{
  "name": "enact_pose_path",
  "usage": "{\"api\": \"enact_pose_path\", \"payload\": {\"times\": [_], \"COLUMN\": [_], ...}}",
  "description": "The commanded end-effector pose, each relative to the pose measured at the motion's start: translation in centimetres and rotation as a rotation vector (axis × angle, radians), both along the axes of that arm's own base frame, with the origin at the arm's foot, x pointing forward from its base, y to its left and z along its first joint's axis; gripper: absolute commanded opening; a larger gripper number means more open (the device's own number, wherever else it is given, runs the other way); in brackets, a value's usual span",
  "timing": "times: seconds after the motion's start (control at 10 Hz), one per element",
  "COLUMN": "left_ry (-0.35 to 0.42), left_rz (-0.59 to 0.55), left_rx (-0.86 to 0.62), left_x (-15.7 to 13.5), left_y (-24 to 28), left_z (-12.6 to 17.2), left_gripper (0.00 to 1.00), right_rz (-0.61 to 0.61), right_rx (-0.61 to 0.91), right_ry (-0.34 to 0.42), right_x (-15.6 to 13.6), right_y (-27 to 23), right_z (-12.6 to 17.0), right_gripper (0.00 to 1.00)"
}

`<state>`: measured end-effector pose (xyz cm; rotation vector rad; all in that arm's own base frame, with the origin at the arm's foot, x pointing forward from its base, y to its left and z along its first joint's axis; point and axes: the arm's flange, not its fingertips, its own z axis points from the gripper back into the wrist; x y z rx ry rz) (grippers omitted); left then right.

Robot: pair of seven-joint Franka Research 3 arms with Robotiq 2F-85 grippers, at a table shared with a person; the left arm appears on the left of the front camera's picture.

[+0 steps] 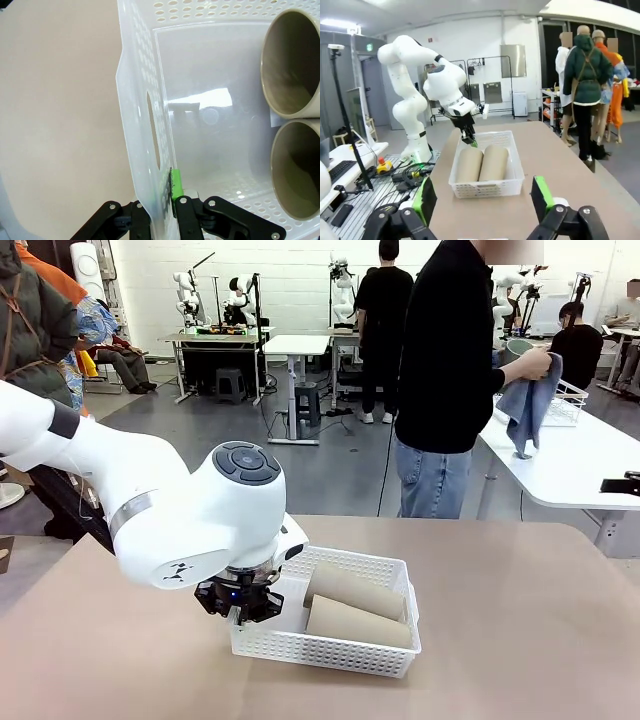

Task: Clean and organize the cups into the basket.
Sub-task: Pick up the Reusable plastic cup from the right side of the table and stack it inside the Organizing basket in the center of the table.

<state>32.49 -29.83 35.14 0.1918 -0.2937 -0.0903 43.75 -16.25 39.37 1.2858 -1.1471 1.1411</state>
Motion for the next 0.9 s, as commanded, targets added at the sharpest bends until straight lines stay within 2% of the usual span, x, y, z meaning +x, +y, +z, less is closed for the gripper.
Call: {"api": "enact_pose_path", "payload": {"times": [0.0,0.2,0.3,0.8], "left_ry": [-0.011,-0.011,-0.011,-0.011], "left_rz": [-0.006,-0.006,-0.006,-0.006], "left_rx": [0.015,0.015,0.015,0.015], "left_x": [-0.3,-0.3,-0.3,-0.3], "left_y": [0.0,0.0,0.0,0.0], "left_z": [-0.2,-0.2,-0.2,-0.2], "left_gripper": [0.00,0.00,0.00,0.00], "right_rz": [-0.048,-0.112,-0.061,-0.061], "right_rx": [-0.082,-0.208,-0.070,-0.070], "right_ry": [0.041,0.040,0.029,0.029], "right_x": [1.1,2.9,1.1,1.1], "right_y": [-0.3,1.7,-0.6,-0.6], "right_z": [-1.5,-1.8,-2.1,-2.1], "right_gripper": [1.00,1.00,1.00,1.00]}}
